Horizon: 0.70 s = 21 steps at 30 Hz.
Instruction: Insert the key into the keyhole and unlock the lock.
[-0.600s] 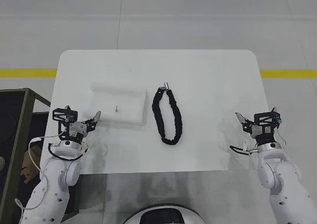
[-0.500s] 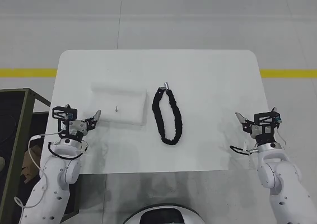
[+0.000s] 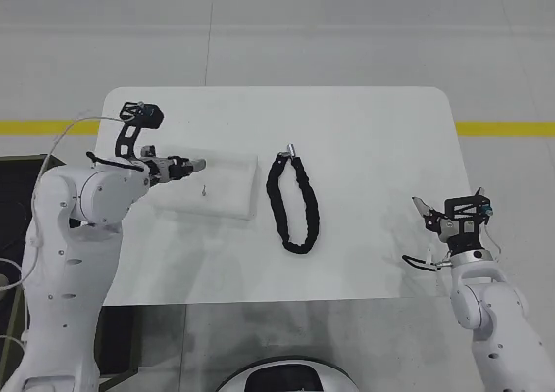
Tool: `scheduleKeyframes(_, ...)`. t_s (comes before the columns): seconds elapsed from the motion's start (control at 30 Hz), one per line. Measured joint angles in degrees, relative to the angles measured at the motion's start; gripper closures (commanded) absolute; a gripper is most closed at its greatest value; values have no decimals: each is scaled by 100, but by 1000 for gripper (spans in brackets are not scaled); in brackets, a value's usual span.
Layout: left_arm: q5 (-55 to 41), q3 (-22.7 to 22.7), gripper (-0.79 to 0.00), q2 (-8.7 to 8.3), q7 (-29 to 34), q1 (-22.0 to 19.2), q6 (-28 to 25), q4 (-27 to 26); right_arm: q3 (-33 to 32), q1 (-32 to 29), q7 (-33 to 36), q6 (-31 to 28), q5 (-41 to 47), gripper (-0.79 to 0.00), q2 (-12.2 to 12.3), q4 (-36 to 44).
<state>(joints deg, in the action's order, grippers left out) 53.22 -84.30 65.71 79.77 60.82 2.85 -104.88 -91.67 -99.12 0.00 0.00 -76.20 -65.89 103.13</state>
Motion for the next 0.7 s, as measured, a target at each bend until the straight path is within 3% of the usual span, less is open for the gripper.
scheduleKeyframes(0.1, -141, 359, -785, -5, 820, -438, 41, 356, 0, 0, 0, 0, 0, -785, 0, 0)
scheduleKeyframes(0.2, -400, 611, -785, -31, 833, -518, 100, 630, 0, 0, 0, 0, 0, -785, 0, 0)
scheduleKeyframes(0.5, -471, 692, -785, -42, 821, -401, 35, 803, 0, 0, 0, 0, 0, -785, 0, 0)
scheduleKeyframes(0.67, -329, 737, -785, -54, 760, -483, 266, 904, 0, 0, 0, 0, 0, -785, 0, 0)
scheduleKeyframes(0.7, -338, 772, -708, -49, 758, -519, 321, 966, 0, 0, 0, 0, 0, -785, 0, 0)
